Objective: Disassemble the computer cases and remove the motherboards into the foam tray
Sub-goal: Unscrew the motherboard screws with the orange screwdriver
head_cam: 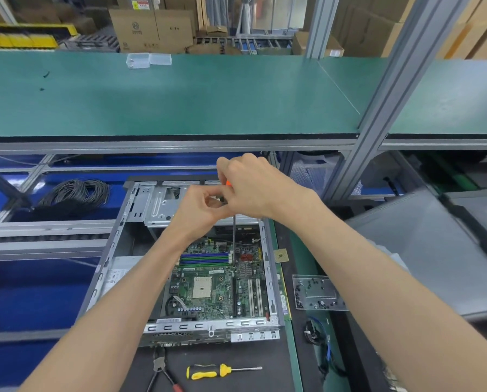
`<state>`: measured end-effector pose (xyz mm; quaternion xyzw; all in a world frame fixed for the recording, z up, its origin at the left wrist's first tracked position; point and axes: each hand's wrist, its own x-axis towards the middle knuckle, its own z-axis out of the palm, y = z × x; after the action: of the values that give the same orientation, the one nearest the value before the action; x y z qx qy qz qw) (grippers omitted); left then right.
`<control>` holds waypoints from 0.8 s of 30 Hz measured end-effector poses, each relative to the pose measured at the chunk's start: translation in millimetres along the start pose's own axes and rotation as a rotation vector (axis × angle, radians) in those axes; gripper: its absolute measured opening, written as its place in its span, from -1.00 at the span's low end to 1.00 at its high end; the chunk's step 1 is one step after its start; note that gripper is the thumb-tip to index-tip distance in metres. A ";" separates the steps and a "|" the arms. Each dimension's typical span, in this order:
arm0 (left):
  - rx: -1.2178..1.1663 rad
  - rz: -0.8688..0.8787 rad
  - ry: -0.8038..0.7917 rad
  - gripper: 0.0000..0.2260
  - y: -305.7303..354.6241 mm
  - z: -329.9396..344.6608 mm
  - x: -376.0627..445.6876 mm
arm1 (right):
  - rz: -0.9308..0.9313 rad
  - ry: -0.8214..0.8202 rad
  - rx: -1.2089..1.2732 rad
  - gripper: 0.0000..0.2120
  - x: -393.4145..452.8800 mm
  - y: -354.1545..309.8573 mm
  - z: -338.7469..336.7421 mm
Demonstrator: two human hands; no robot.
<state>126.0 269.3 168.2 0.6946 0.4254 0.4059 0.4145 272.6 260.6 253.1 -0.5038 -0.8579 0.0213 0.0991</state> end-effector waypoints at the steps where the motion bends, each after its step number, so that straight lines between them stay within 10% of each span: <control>1: -0.003 0.017 -0.068 -0.92 0.5 -1.8 -1.3 | -0.023 -0.023 0.026 -0.85 -0.2 0.0 -1.5; 7: 0.024 -0.026 -0.039 -0.72 -4.4 1.4 0.1 | -0.022 -0.089 0.279 -0.83 -4.1 1.0 -10.8; 14: 0.083 0.011 0.174 -0.75 -1.9 16.2 1.8 | 0.073 0.070 -0.182 -0.87 1.5 -7.3 5.5; 21: -0.024 0.011 -0.143 -0.96 -1.2 -2.0 0.2 | -0.054 -0.058 0.111 -0.83 -0.5 1.5 -3.0; 24: 0.045 0.003 -0.063 -0.67 -5.8 -1.3 2.3 | -0.070 -0.098 0.223 -0.87 -3.4 1.6 -7.5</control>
<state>124.1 273.5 163.7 0.7170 0.4201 0.3746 0.4112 277.1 257.9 259.7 -0.4575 -0.8711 0.1378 0.1131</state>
